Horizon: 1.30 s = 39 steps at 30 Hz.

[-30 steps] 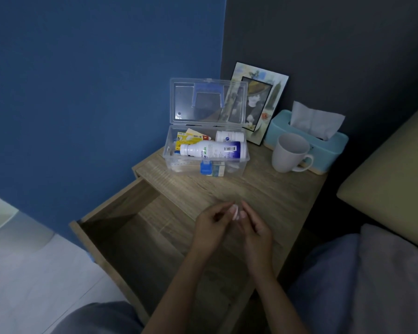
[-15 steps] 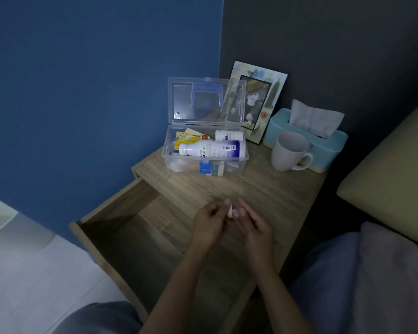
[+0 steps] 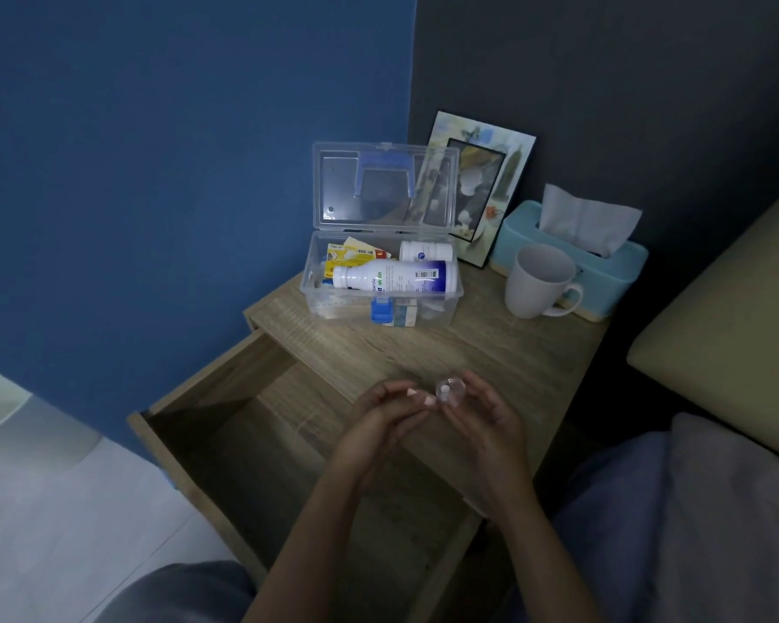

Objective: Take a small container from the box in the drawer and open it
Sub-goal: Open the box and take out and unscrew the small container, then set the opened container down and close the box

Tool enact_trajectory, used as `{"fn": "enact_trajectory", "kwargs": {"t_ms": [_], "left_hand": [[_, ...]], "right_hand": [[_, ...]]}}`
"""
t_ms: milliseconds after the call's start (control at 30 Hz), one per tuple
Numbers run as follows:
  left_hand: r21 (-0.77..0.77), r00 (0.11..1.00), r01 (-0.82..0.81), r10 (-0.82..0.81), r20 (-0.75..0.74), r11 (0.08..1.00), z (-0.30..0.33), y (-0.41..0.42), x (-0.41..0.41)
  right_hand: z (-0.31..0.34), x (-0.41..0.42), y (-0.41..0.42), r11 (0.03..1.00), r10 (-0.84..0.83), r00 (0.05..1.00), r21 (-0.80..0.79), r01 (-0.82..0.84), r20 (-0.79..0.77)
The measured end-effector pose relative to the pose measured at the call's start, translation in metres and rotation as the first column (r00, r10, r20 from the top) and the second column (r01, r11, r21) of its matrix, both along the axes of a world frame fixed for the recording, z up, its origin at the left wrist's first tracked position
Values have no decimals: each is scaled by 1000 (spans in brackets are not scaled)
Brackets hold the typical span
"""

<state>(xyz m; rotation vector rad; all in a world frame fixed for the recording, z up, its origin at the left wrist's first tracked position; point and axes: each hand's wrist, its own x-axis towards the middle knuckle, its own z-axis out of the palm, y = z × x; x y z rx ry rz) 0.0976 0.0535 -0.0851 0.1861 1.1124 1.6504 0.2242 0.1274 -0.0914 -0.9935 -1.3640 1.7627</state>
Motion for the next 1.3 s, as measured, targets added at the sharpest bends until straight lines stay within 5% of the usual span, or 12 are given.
{"fn": "enact_trajectory", "kwargs": {"t_ms": [167,333,533,633,767,1200,1300], "left_hand": [[-120,975,13,-40,-220,993,-1,1,1],[-145,855,18,-91,-511,989,-5,4,5],[-177,369,45,-181,-912,983,-16,12,9],[-227,250,44,-231,-940,973,-27,13,8],[-276,139,65,-283,-949,959,-33,14,7],[-283,32,93,-287,-957,955,-36,13,4],[-319,-53,82,-316,-947,944,-37,8,-1]], "right_hand": [[-3,9,5,999,8,998,36,-11,67],[-8,16,15,973,-19,976,227,-31,216],[-19,24,20,877,19,828,389,-283,560],[-25,27,23,829,-14,724,412,-377,689],[-29,26,23,798,-49,731,466,-381,681],[-36,26,26,756,-90,730,524,-393,677],[-33,26,25,797,-59,765,492,-350,641]]}}
